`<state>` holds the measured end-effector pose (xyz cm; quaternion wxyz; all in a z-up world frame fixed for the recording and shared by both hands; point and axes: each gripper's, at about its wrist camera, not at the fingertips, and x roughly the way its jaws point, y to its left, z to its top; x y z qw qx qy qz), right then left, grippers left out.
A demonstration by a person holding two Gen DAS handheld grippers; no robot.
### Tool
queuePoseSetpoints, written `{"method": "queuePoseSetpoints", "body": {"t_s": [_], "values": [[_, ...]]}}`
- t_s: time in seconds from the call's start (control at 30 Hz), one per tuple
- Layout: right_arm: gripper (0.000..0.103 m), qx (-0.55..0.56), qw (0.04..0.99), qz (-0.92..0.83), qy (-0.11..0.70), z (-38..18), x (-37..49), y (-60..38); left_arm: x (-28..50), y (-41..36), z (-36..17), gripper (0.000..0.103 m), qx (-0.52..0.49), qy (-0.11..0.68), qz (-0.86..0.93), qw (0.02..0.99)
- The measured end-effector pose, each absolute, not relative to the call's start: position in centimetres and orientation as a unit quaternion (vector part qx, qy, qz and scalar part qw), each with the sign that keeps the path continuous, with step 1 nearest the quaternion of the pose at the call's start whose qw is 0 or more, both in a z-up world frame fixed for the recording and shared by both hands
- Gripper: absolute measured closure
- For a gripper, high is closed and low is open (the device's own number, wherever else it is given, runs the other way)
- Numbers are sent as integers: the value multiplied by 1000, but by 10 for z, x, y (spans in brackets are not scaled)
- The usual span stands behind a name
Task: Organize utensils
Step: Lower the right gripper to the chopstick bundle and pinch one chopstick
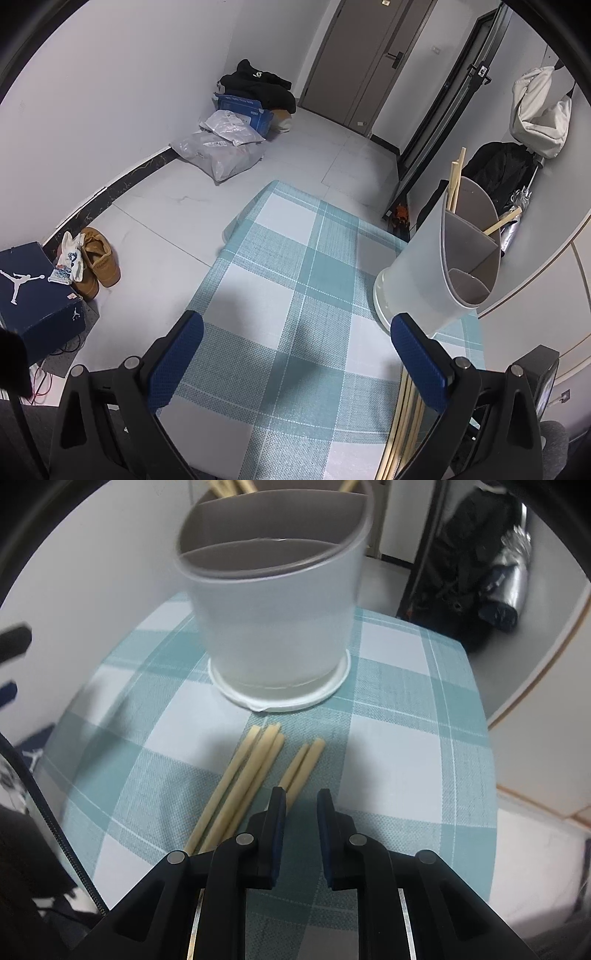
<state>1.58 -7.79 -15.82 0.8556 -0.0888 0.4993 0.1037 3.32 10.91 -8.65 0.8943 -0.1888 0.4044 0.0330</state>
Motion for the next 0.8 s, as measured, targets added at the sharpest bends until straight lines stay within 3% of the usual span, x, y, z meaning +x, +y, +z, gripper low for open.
{"method": "queuePoseSetpoints", "body": {"t_s": [0.6,0.8], "values": [[91,-99,835,117,528,-163,48,-75,30,117,-91,3,-196,409,43,890],[97,-53,829,134,541,-163,63,-91,31,118,-95,3,-197,416,44,887]]}}
